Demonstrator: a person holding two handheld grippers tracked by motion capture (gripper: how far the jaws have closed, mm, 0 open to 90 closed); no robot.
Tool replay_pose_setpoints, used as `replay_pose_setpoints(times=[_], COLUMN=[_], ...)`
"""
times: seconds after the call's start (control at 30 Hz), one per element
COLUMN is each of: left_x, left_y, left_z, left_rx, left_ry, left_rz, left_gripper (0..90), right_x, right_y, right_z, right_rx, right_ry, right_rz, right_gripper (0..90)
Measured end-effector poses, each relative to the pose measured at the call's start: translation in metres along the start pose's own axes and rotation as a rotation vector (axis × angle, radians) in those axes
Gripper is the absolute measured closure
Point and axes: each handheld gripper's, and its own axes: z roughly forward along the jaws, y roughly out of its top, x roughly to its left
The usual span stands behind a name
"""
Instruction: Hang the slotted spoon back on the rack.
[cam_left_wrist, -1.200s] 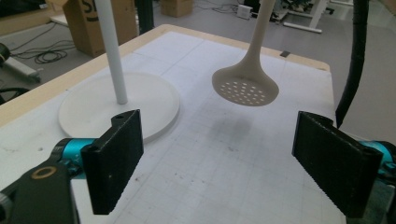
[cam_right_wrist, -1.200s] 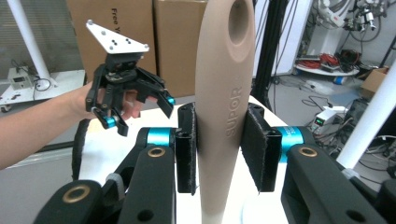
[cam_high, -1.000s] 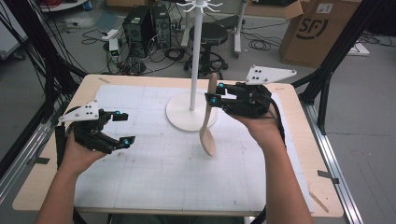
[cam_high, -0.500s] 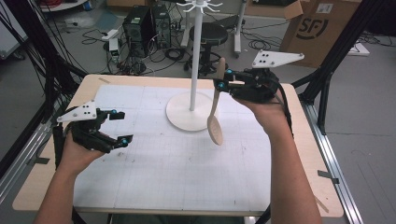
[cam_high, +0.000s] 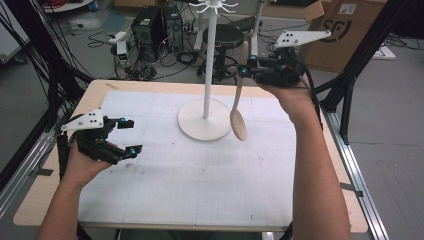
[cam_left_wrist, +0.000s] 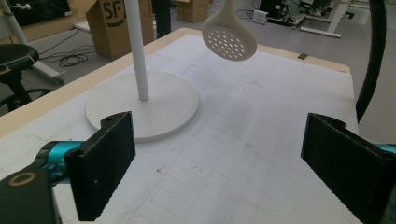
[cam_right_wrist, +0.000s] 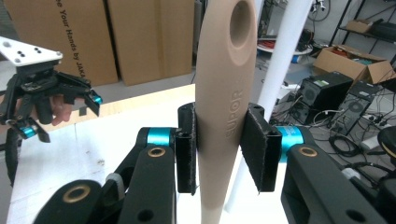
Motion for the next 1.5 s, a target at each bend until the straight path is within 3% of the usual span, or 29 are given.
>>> replay_pose_setpoints(times=[0.23, 0.87, 1.2, 1.5], left_x=[0.000, 0.002, 0.004, 0.005], left_y=[0.000, -0.002, -0.003, -0.004], left_z=[0.000, -0.001, -0.003, -0.003], left_rx=[-0.002, -0.008, -0.015, -0.016], left_ry=[-0.005, -0.012, -0.011, -0.009], left_rz=[-0.001, 0.005, -0.001, -0.002], left_gripper=[10.6, 10.0, 10.0, 10.0], right_x=[-0.012, -0.045, -0.053, -0.049], right_y=[0.020, 0.052, 0.053, 0.061], right_z=[0.004, 0.020, 0.034, 0.043], right_rx=[0.028, 0.096, 0.129, 0.146], right_ry=[-0.015, -0.111, -0.151, -0.150], right_rz=[-0.022, 0.014, 0.026, 0.013], right_gripper=[67.8, 67.8, 67.9, 67.9])
